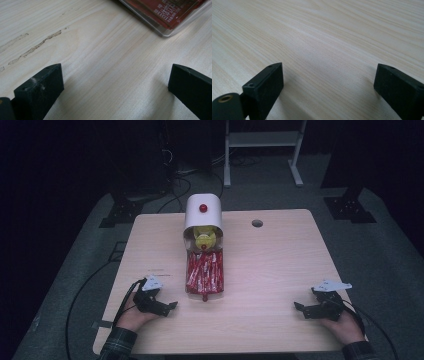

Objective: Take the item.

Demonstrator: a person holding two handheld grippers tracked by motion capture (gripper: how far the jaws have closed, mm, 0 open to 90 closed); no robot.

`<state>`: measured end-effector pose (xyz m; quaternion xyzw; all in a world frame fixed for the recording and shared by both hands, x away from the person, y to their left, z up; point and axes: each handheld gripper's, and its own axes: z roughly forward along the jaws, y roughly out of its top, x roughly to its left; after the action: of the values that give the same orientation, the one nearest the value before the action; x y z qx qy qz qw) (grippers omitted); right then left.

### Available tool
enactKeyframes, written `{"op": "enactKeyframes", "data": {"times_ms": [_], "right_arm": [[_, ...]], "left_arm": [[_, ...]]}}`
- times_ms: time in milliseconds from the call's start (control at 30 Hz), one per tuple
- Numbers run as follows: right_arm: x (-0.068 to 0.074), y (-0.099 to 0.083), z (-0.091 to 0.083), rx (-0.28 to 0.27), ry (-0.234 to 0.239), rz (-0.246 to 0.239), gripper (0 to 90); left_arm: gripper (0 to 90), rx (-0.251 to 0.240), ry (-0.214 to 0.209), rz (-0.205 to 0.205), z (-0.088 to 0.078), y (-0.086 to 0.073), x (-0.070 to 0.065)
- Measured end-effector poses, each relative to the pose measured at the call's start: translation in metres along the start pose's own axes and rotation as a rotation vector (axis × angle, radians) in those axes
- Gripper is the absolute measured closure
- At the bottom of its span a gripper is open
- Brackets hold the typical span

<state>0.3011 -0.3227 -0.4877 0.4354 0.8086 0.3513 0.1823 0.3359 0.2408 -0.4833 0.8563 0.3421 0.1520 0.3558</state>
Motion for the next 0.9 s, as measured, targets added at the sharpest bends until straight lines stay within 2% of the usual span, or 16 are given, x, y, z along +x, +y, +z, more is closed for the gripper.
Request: {"op": "enactKeyframes", "data": {"times_ms": [133, 200, 333, 467, 667, 900], "right_arm": [[0.000, 0.000, 0.000, 0.000, 0.000, 0.000, 7.8], [0.000, 0.000, 0.000, 0.000, 0.000, -0.001, 7.8], [0.000, 0.000, 0.000, -0.001, -0.001, -0.003, 7.9], [0.000, 0.000, 0.000, -0.001, 0.000, -0.003, 7.8], [0.000, 0.000, 0.000, 0.000, 0.001, -0.001, 7.8], [0.000, 0.000, 0.000, -0.001, 0.001, -0.002, 7.8]], "left_arm": [[0.0, 0.000, 0.000, 0.000, 0.000, 0.000, 0.000], [0.0, 0.022, 0.004, -0.002, 0.000, 0.003, 0.000], [0.0, 0.027, 0.003, -0.008, 0.000, 0.004, -0.001], [0.0, 0.020, -0.005, -0.022, -0.001, 0.005, -0.001], [0.0, -0.002, -0.010, -0.016, -0.006, 0.013, -0.003], [0.0, -0.024, -0.025, -0.033, -0.009, 0.020, -0.004]]}}
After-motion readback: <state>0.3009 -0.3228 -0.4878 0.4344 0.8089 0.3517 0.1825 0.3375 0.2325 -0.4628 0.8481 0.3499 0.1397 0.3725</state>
